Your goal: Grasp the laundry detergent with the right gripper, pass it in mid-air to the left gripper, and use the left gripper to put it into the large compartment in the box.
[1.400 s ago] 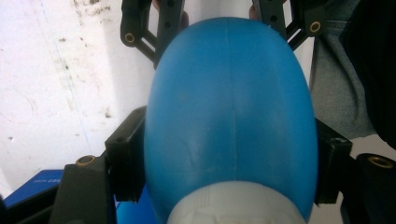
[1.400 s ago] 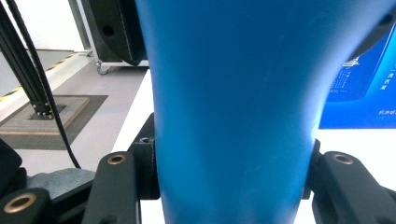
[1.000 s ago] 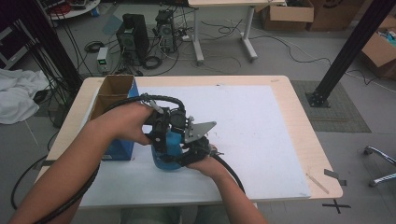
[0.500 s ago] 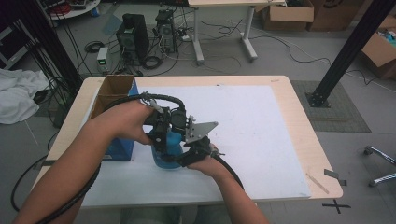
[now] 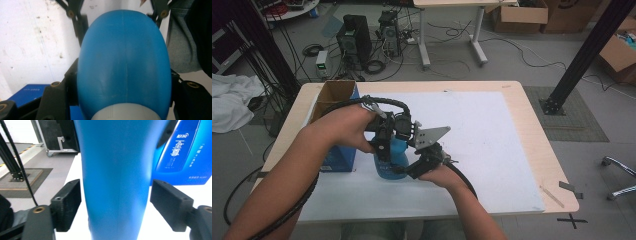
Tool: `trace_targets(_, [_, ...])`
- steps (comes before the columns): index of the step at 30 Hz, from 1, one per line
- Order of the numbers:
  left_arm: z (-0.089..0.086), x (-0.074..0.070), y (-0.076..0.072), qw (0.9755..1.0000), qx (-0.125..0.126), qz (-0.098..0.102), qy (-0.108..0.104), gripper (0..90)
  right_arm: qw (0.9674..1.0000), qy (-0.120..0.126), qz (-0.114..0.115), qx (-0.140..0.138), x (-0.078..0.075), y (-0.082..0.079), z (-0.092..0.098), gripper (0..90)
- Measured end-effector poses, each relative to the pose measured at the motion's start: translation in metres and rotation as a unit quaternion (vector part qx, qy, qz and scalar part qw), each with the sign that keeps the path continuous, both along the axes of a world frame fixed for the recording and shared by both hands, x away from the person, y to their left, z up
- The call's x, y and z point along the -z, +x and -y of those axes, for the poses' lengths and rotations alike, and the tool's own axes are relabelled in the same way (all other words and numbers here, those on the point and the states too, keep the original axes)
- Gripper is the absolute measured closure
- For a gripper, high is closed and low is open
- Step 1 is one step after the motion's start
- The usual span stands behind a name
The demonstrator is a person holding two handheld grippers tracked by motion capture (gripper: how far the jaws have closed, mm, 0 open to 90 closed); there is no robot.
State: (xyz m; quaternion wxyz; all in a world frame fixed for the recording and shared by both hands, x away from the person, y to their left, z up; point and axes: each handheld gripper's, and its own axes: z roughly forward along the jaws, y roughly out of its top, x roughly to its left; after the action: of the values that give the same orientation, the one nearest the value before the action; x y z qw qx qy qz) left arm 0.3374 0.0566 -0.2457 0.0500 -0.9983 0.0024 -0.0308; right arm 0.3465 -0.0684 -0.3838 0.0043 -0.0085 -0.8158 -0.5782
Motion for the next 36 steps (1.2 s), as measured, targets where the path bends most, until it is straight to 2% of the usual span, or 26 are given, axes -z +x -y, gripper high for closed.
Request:
trace_targets(4, [-0.004,-0.009,0.002,0.9998,-0.016,-0.004,0.005,39.2,0.9998,-0.019,-0.009,-0.001,-0.005,0.001,0.009,13.9])
trace_targets(12, [-0.016,-0.032,0.012,0.9987,-0.049,-0.007,0.013,39.2,0.9976,-0.068,-0.012,0.013,-0.021,0.004,0.033,5.9])
trace_targets(16, [-0.024,-0.046,0.022,0.9967,-0.078,-0.018,0.014,39.1,0.9954,-0.092,-0.011,0.023,-0.031,0.008,0.043,0.0])
trace_targets(18, [-0.028,-0.053,0.026,0.9953,-0.095,-0.018,0.011,39.1,0.9937,-0.109,-0.005,0.024,-0.036,0.009,0.046,0.0])
trace_targets(22, [-0.038,-0.068,0.034,0.9911,-0.132,-0.018,0.007,39.1,0.9879,-0.154,0.003,0.016,-0.044,0.011,0.049,0.0])
trace_targets(24, [-0.042,-0.077,0.036,0.9888,-0.148,-0.014,0.008,39.1,0.9827,-0.185,0.001,0.011,-0.047,0.013,0.05,0.0])
trace_targets(26, [-0.046,-0.086,0.04,0.9854,-0.17,-0.011,0.009,39.1,0.9761,-0.217,0.0,0.01,-0.048,0.017,0.051,0.0])
trace_targets(28, [-0.051,-0.095,0.043,0.9804,-0.196,-0.01,0.008,39.1,0.9668,-0.256,0.0,0.009,-0.049,0.022,0.052,0.0])
trace_targets(29, [-0.054,-0.1,0.045,0.977,-0.213,-0.01,0.007,39.1,0.9616,-0.274,0.001,0.009,-0.049,0.024,0.053,0.0])
trace_targets(30, [-0.058,-0.106,0.048,0.9721,-0.234,-0.011,0.005,39.0,0.9559,-0.294,0.001,0.008,-0.05,0.025,0.054,0.0])
trace_targets(31, [-0.063,-0.111,0.052,0.9642,-0.265,-0.012,0.004,39.0,0.9502,-0.312,0.003,0.009,-0.052,0.027,0.055,0.0])
trace_targets(32, [-0.067,-0.116,0.054,0.9556,-0.294,-0.011,0.0,39.0,0.9459,-0.324,0.003,0.008,-0.054,0.028,0.057,0.0])
trace_targets(33, [-0.072,-0.122,0.057,0.949,-0.315,-0.008,-0.003,39.0,0.9428,-0.333,0.003,0.007,-0.056,0.029,0.059,0.0])
trace_targets(34, [-0.077,-0.127,0.06,0.9396,-0.342,-0.004,-0.005,39.0,0.9389,-0.344,0.005,0.007,-0.059,0.03,0.061,0.0])
trace_targets(36, [-0.087,-0.136,0.064,0.9233,-0.384,0.007,-0.005,39.0,0.9316,-0.363,0.006,0.009,-0.065,0.031,0.066,0.0])
